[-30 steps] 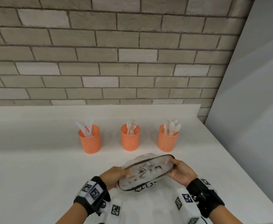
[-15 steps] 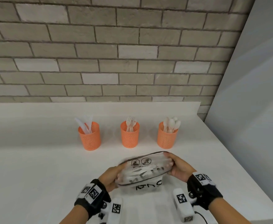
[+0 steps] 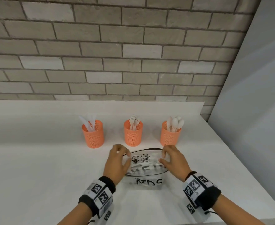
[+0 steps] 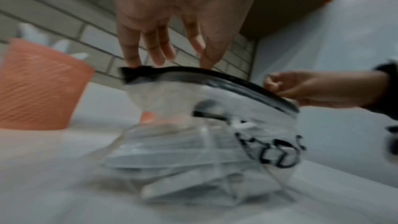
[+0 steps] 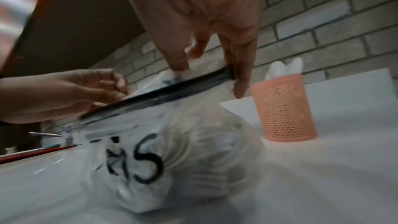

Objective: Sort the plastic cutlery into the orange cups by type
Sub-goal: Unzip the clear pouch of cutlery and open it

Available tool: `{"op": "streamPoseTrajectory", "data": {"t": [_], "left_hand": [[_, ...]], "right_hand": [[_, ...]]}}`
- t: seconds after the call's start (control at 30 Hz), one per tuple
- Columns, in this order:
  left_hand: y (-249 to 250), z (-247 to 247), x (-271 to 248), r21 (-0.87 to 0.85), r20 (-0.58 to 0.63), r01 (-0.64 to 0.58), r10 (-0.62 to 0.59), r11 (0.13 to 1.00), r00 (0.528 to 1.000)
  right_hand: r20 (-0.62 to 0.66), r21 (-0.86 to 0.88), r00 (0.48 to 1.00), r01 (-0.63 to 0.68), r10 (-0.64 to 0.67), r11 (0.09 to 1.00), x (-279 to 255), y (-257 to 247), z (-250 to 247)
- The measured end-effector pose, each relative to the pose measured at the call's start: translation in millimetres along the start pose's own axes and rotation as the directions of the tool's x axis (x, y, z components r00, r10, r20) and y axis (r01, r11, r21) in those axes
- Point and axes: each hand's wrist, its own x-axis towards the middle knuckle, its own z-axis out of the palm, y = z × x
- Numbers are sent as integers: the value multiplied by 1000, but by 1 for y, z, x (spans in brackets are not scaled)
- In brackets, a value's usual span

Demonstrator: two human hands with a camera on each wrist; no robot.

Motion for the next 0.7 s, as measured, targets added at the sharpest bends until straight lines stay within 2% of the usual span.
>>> {"op": "streamPoseTrajectory", "data": {"t": [0.07, 0.13, 0.17, 0.2, 0.27, 0.33, 0.43, 0.6, 0.67, 0.7], "left_hand": [[9, 11, -6, 185, 149, -108, 80, 977, 986], [9, 15, -6, 366, 287, -188, 82, 912, 954], [7, 14, -6, 416, 320, -223, 88, 881, 943], [5, 12, -6, 472, 339, -210, 44, 856, 940], [-4, 7, -1, 550, 294, -134, -41, 824, 955], [-7, -2, 9, 521, 225, -36, -97, 853, 969], [-14, -12, 27, 421, 171, 38, -120, 906, 978], [-29, -10, 17, 324, 287, 83, -182, 942, 941], [-27, -10, 16, 323, 319, 57, -165, 945, 933], [-23, -9, 15, 322, 315, 9, -116, 947, 942]], "right_hand": [[91, -128, 996, 29, -17, 991, -3, -7, 5], [179, -215, 983, 8, 31, 977, -5, -5, 9], [210, -235, 976, -4, 55, 972, -6, -2, 8], [223, -238, 972, -21, 76, 971, -6, 2, 7], [215, -212, 970, -65, 112, 975, -5, 7, 1], [195, -202, 976, -56, 96, 978, 1, 9, -6], [130, -161, 990, -34, 56, 986, 10, 10, -14], [266, -87, 942, -185, 202, 979, 0, 13, 3], [243, 23, 939, -255, 242, 967, 2, 8, 9], [226, 93, 938, -289, 262, 953, 4, 4, 10]]}}
